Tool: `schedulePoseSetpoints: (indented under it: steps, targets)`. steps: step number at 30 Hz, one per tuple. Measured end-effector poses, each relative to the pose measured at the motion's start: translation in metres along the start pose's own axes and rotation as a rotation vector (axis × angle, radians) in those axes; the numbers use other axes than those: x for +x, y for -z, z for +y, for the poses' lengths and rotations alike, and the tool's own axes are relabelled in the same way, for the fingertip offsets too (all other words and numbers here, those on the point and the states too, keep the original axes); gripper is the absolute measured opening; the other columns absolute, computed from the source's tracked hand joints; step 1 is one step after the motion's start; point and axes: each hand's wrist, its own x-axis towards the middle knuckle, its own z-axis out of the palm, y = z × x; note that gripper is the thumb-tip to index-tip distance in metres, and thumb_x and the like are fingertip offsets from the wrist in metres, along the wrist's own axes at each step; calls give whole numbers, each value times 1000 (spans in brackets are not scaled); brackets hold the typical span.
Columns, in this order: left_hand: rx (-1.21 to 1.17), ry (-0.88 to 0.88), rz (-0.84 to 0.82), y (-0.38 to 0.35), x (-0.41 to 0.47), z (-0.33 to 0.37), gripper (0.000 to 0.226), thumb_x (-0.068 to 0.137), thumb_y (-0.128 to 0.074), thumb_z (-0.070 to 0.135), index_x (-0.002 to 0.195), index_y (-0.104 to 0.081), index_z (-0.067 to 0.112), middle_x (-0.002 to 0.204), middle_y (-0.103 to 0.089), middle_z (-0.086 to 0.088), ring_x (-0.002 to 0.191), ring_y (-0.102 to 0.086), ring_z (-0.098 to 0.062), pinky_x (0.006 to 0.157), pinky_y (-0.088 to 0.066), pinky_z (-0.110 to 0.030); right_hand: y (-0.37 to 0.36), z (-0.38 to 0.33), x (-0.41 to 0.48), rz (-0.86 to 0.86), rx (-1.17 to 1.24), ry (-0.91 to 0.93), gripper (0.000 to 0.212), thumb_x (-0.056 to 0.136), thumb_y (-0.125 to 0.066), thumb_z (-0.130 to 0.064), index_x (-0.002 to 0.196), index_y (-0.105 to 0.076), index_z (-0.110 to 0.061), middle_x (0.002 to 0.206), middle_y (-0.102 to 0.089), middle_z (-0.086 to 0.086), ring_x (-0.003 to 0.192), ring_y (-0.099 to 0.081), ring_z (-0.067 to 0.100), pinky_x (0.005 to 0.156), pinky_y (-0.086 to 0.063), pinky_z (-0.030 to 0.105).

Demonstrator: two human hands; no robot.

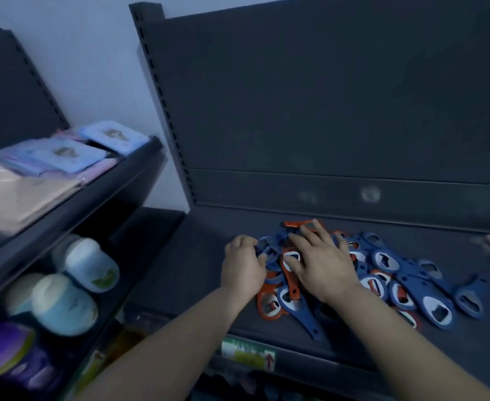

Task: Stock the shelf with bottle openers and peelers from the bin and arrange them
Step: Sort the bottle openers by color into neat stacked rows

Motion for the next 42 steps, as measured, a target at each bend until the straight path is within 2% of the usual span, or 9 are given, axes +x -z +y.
schedulePoseSetpoints:
  steps: [4,8,10,13,23,29,35,38,42]
  targets:
    - [-9,-136,-16,-15,15,-4,32,101,-40,21,128,-54,12,134,-51,-3,128,-43,-22,111,-30,-36,-8,6,7,-90,-27,-80,58,95,-17,-61,148,-21,-38,160,-11,-6,148,-1,16,116,-3,50]
    - [-18,-192,-48,-29,15,10,35,103,-34,21,133,-52,13,140,-50,-2,136,-38,-20,118,-19,-40,-6,17,-2,-67,-35,-120,55,96,-14,-54,148,-22,-38,159,-15,-6,147,-11,15,116,-9,44]
    - [-17,-201,-70,-37,13,18,38,104,-32,22,137,-47,13,145,-46,-3,140,-32,-20,119,-16,-40,-5,22,-9,-45,-38,-125,68,87,-1,-57,148,-24,-38,159,-18,-6,146,-14,15,116,-11,42]
    - [-44,-239,-47,-45,7,35,35,103,-34,21,134,-50,14,140,-50,-1,136,-37,-19,117,-21,-41,-2,35,-16,-30,-32,-133,81,77,5,-58,146,-30,-37,158,-23,-5,145,-19,17,115,-13,39]
    - [-98,-280,-26,-68,-12,87,34,102,-37,19,131,-53,12,130,-56,-2,123,-48,-18,111,-31,-34,8,82,-41,-61,-68,-173,79,79,8,-60,148,-23,-39,159,-18,-7,146,-15,17,115,-15,37]
    - [-148,-268,-104,-70,-10,98,33,102,-41,21,131,-52,11,130,-55,-5,123,-46,-21,107,-35,-33,17,99,-48,-88,7,-163,50,100,-22,-51,149,-22,-40,160,-13,-8,147,-6,15,116,-10,36]
    - [-89,-198,-50,-45,9,82,34,102,-38,16,133,-52,14,134,-54,-3,125,-44,-22,100,-37,-30,26,101,-53,40,86,-156,39,102,-34,-33,140,-42,-34,154,-29,-10,147,-9,12,115,-11,37]
    - [23,-237,-156,-40,25,81,39,102,-35,14,139,-47,17,145,-45,-1,130,-38,-22,104,-35,-32,23,100,-52,34,63,-156,40,100,-41,-24,139,-44,-31,153,-32,-9,147,-10,13,116,-12,40]
    - [163,-342,-332,-48,52,104,46,103,-33,18,148,-33,22,158,-23,1,143,-22,-22,117,-23,-37,25,102,-53,66,100,-197,40,102,-33,-34,140,-44,-29,151,-37,-9,147,-13,12,116,-12,41]
